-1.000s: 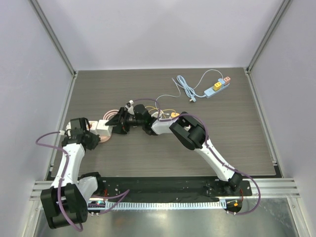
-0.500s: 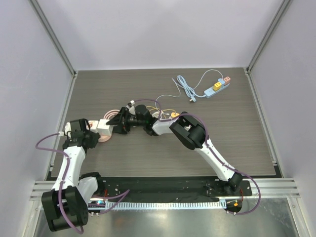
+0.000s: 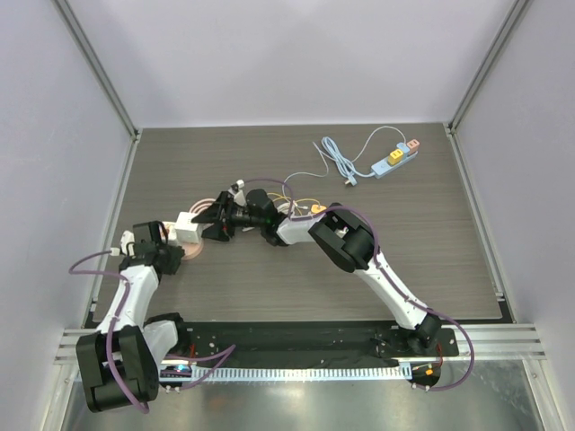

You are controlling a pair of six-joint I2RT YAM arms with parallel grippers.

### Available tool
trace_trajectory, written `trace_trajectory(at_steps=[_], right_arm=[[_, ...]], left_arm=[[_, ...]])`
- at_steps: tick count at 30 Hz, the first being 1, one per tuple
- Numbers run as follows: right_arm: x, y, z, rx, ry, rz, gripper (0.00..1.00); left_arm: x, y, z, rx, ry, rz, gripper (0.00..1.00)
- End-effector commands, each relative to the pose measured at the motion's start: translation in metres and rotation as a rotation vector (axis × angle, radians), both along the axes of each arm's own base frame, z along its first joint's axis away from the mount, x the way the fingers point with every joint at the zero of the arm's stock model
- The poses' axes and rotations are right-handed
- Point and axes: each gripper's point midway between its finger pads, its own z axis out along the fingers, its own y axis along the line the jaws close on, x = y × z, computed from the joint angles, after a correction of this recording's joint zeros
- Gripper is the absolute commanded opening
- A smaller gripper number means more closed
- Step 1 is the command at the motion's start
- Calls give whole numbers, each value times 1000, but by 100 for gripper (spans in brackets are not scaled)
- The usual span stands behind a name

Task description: Pull the plug off the socket

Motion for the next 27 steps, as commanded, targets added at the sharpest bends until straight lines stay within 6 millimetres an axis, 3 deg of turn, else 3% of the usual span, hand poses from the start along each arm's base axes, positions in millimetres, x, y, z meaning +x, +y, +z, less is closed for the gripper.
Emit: trace_trajectory(at_steps=[1, 3, 7, 13, 14, 15, 16, 17, 18, 19, 20, 21, 22, 24, 25, 26, 27], right_arm=[[1, 4, 70, 184, -84, 23, 2], [3, 7, 76, 190, -89, 21, 1], [4, 5, 78, 169, -112, 10, 1], [7, -11, 68, 73, -220, -6, 1], [8, -16, 56, 14, -212, -7, 1], [6, -20, 68, 6, -256, -7, 2], [6, -23, 66, -26, -324, -7, 1], [3, -29, 50, -101, -323, 6, 1], [1, -34, 63, -116, -367, 3, 1], [2, -39, 62, -150, -393, -7, 1], [-3, -50, 45, -234, -441, 16, 1], [-5, -56, 43, -275, -469, 21, 1], [-7, -64, 57, -298, -522, 17, 1], [-10, -83, 43, -424, -591, 46, 1], [-13, -91, 57, -442, -631, 52, 1], [-20, -107, 41, -538, -605, 85, 2], [-22, -118, 39, -583, -673, 113, 1]], left_arm=[[-8, 12, -9, 44, 28, 51, 31], [-14, 9, -17, 31, 49, 55, 31], [-10, 6, -11, 27, 27, 31, 31], [1, 2, 33, 67, -82, -69, 33], [4, 1, 43, 70, -105, -84, 33], [1, -2, 47, 64, -109, -103, 34], [1, -3, 57, 72, -138, -112, 35], [3, -3, 66, 84, -159, -128, 37], [1, -5, 69, 83, -159, -139, 38], [0, -7, 75, 83, -174, -152, 38], [2, -8, 82, 87, -190, -165, 40], [0, -11, 83, 85, -186, -180, 40], [0, -13, 85, 84, -191, -188, 41], [1, -15, 91, 92, -207, -202, 43], [2, -21, 94, 74, -222, -226, 44], [4, -23, 99, 74, -233, -239, 45], [6, -26, 102, 85, -241, -272, 46]])
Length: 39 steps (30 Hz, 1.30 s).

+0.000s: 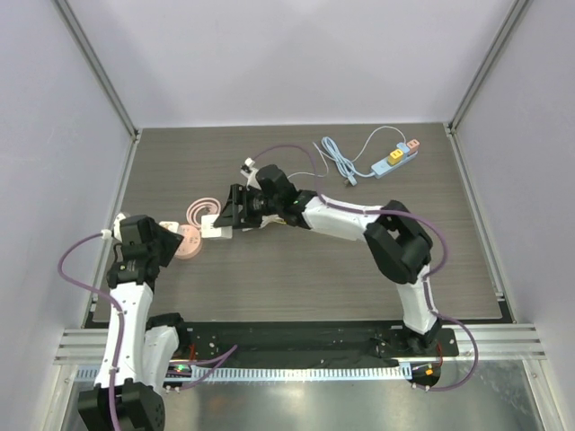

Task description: Pull the plug off the socket

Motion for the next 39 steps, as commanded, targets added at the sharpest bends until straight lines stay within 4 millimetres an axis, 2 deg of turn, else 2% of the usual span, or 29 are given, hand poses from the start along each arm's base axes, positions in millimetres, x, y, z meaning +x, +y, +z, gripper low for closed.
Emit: trace_trajectory(at_steps=[1, 2, 4, 5, 7, 8, 9, 11, 14, 16, 18, 22, 25, 28, 29, 31, 32, 34, 35, 37, 38, 39], right_arm=[[-16, -50, -3, -241, -188, 85, 1], [-30, -70, -10, -308, -176, 111, 1], [-42, -93, -23, -404, -224, 176, 1], [-62, -111, -32, -473, -204, 222, 1], [-73, -133, -45, -578, -263, 282, 1], [-89, -150, -52, -646, -253, 321, 2], [-89, -162, -57, -709, -311, 349, 1], [-102, -182, -64, -792, -344, 411, 1], [-114, -190, -56, -850, -465, 491, 1], [-127, -186, -51, -868, -551, 577, 1], [-122, -188, -46, -934, -619, 591, 1], [-127, -192, -62, -1065, -661, 695, 1], [-120, -201, -74, -1148, -685, 721, 2], [-119, -200, -81, -1154, -690, 717, 20], [-119, -197, -80, -1137, -699, 710, 34], [-117, -193, -75, -1120, -715, 683, 47], [-114, -188, -71, -1106, -729, 656, 58], [-106, -183, -57, -1096, -761, 589, 67], [-101, -174, -47, -1070, -784, 551, 76], [-98, -163, -32, -1026, -804, 512, 82], [-97, -153, -21, -986, -817, 491, 88], [-96, -149, -16, -966, -819, 486, 89]], left_arm=[[3, -13, 20, 21, -31, -110, 47], [7, -15, 28, 38, -50, -133, 47], [9, -17, 30, 75, -41, -179, 47], [12, -18, 33, 85, -46, -193, 48], [15, -21, 31, 84, -33, -225, 50], [17, -24, 32, 85, -38, -250, 50], [19, -29, 30, 70, -33, -275, 50], [22, -31, 28, 62, -35, -294, 50], [26, -33, 27, 60, -40, -309, 50], [28, -32, 26, 66, -36, -310, 50], [29, -31, 26, 70, -29, -309, 50], [29, -29, 30, 80, -24, -298, 54], [28, -25, 33, 100, -18, -290, 57], [27, -23, 36, 109, -14, -283, 59], [27, -22, 37, 111, -12, -281, 59], [27, -19, 38, 121, -10, -265, 59], [27, -18, 38, 118, -5, -255, 59], [29, -16, 38, 121, 3, -239, 58], [29, -15, 37, 117, 14, -232, 59], [31, -13, 35, 115, 30, -222, 58], [32, -13, 37, 113, 33, -221, 58], [32, -13, 37, 110, 40, -216, 58]])
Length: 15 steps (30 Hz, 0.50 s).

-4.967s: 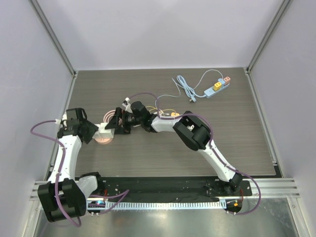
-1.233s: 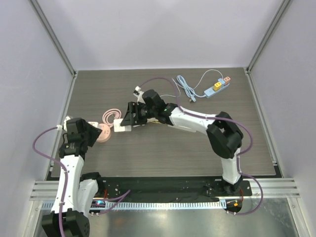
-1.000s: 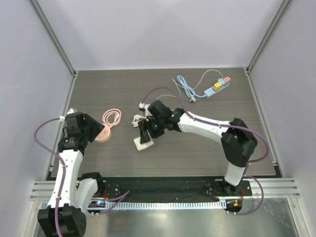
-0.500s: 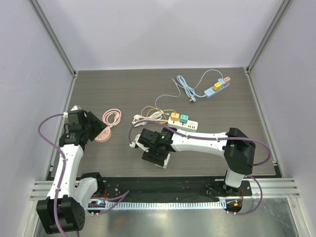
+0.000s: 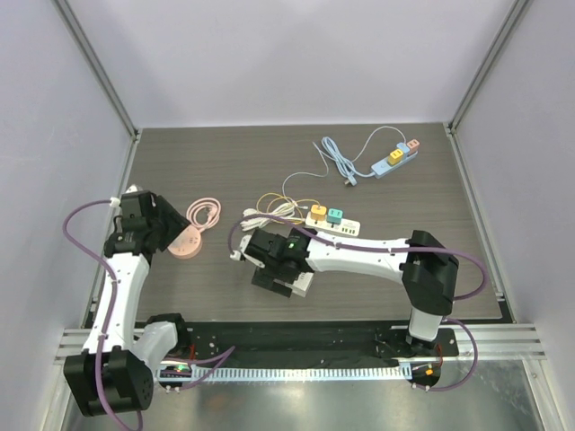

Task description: Pull the plug off the socket

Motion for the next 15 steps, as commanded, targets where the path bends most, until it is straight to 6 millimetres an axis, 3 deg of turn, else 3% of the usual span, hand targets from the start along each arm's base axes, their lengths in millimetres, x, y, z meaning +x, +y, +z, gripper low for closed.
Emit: trace_trajectory(at_steps=[1, 5, 7, 10, 11, 15], right_arm=[[12, 41, 58, 217, -70, 0, 90], [23, 53, 76, 280, -100, -28, 91], [36, 57, 84, 326, -111, -104, 91], [51, 80, 101, 460, -54, -219, 91], [63, 89, 107, 515, -32, -250, 91], [56, 131, 117, 685, 194, -189, 91]], left_arm=[[9, 5, 15, 16, -8, 23, 58], [9, 16, 20, 76, 15, 39, 61], [10, 23, 24, 117, 8, 50, 73], [18, 34, 23, 174, 51, 56, 78], [12, 37, 17, 186, 108, 59, 78], [19, 51, 1, 288, 207, 19, 77]])
